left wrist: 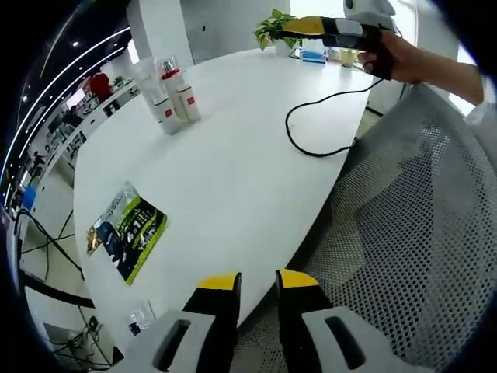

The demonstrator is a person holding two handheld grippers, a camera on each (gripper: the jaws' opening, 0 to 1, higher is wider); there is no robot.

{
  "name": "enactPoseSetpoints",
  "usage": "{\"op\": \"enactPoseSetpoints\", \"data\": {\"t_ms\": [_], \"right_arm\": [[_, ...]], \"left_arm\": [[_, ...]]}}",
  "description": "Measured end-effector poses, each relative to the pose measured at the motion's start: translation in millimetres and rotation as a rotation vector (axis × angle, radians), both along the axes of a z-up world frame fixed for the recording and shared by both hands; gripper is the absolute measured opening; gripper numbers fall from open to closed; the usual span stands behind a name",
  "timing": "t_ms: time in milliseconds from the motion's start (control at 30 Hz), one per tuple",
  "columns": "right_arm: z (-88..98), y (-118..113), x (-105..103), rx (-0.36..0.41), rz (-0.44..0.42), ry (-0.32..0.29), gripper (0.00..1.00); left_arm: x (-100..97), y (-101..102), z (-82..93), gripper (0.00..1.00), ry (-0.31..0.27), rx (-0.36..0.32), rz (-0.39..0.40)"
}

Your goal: Arrange the skincare products in the storage area until every visible bottle or jar stands upright without overlapping.

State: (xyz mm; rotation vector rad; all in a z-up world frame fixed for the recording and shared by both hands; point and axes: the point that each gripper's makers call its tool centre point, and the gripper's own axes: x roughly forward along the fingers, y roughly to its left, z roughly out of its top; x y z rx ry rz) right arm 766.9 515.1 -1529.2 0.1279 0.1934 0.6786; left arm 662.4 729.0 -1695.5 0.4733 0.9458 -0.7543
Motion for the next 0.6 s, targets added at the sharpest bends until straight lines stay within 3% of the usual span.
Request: {"op": "enactPoseSetpoints", "data": {"t_ms": [67,167,233,367,467,500,533,600], "right_arm": [[7.0,2,-9,-0.015,0.001,-0.011,0.31],[20.9,17,-24,-0.003,0.017,-0.051,0.29],[25.4,28,-31,-0.023,0.041,-0.096,0.29],[12.2,47,-47,-0.140,0.093,-0.146,0.30],[0.8,50,-51,-0.258,0.102,-0.168,0.26],[0.5,50,-50,-0.267,0.099,-0.169,0.25],[2.0,52,-48,-0.244,0.096,-0.162,0.26],[3.3,52,-45,-0.232,0.100,-0.156,0.29]], "left_arm": [[2.2,-1,2.0,0.21,-0.010,-0.007,0.003],[-2.5,-17,9.7,0.25,0.026,-0.127,0.017],[-1.9,-16,9.1,0.29,0.022,-0.113,0.008],[0.5,-15,8.9,0.30,0.041,-0.122,0.002],[6.6,-15,15.5,0.29,0.061,-0.174,0.042],[7.5,-15,16.0,0.29,0.074,-0.192,0.051],[5.4,-15,14.1,0.29,0.129,-0.216,0.072],[11.5,-11,13.9,0.29,0.130,-0.215,0.073]]}}
